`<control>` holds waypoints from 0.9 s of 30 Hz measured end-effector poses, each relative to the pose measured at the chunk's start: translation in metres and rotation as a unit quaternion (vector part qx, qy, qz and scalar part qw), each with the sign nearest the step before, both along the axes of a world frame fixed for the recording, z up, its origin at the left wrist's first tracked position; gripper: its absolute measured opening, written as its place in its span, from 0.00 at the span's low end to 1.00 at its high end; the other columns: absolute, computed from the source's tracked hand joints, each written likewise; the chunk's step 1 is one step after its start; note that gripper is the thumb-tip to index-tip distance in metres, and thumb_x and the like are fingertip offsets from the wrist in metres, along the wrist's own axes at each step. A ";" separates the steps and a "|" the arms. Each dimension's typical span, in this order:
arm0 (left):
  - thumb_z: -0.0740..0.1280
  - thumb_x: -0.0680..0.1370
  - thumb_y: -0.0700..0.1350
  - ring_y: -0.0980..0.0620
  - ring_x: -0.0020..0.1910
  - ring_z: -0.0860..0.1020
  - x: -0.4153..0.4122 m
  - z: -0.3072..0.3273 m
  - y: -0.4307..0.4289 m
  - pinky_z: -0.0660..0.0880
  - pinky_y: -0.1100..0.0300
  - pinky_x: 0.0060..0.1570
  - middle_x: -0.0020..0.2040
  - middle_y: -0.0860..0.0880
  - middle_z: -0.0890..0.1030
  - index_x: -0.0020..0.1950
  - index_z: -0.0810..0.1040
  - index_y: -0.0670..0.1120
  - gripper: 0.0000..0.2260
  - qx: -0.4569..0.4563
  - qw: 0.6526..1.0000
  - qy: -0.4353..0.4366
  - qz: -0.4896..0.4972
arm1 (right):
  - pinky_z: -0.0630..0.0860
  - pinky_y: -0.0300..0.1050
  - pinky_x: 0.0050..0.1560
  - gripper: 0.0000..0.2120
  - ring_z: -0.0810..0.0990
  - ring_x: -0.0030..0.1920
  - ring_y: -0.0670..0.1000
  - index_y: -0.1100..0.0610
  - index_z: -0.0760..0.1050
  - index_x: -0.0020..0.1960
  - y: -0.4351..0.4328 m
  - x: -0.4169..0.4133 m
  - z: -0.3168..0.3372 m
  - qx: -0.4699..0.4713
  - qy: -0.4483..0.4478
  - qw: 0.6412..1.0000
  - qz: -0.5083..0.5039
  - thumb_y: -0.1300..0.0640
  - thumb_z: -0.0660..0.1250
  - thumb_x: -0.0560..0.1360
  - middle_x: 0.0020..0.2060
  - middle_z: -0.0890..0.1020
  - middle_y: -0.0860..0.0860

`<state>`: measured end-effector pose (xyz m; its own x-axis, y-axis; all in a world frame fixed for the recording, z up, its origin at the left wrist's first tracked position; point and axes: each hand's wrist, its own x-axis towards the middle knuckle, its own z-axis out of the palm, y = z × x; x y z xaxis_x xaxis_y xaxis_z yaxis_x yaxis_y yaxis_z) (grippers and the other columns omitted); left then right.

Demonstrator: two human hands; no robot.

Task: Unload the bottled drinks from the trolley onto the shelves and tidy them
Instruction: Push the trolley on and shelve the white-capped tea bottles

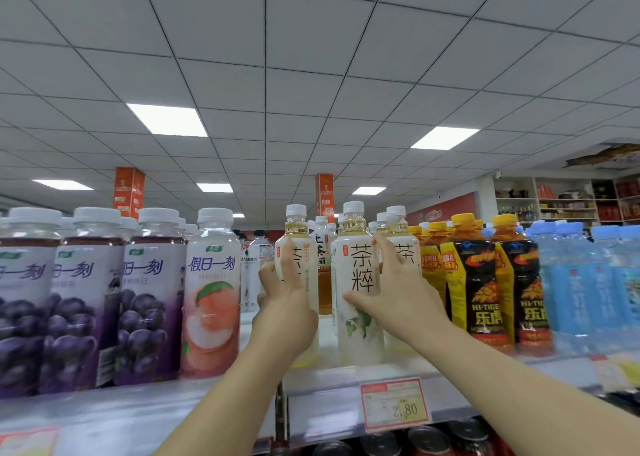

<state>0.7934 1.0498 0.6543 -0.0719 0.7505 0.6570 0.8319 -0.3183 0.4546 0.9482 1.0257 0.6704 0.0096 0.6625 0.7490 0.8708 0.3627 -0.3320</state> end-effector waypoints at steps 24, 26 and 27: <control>0.62 0.77 0.38 0.54 0.43 0.78 0.103 -0.240 -0.116 0.75 0.55 0.40 0.46 0.52 0.80 0.53 0.79 0.44 0.09 0.165 0.945 0.003 -0.283 | 0.75 0.40 0.39 0.10 0.76 0.36 0.45 0.53 0.77 0.55 -0.126 0.136 -0.289 -0.056 0.033 0.998 0.021 0.57 0.68 0.74 0.36 0.78 0.44; 0.63 0.77 0.39 0.54 0.43 0.78 0.122 -0.309 -0.126 0.76 0.53 0.40 0.47 0.52 0.80 0.53 0.79 0.46 0.08 0.071 0.951 0.002 -0.301 | 0.77 0.49 0.39 0.11 0.77 0.36 0.49 0.53 0.77 0.56 -0.150 0.160 -0.359 -0.178 0.072 0.981 -0.027 0.57 0.67 0.74 0.35 0.79 0.48; 0.62 0.77 0.40 0.54 0.42 0.78 0.130 -0.344 -0.131 0.76 0.53 0.39 0.46 0.52 0.80 0.53 0.79 0.47 0.08 0.019 0.952 0.008 -0.306 | 0.77 0.52 0.39 0.11 0.77 0.36 0.50 0.54 0.77 0.56 -0.164 0.168 -0.393 -0.232 0.094 0.967 -0.048 0.57 0.67 0.74 0.34 0.79 0.48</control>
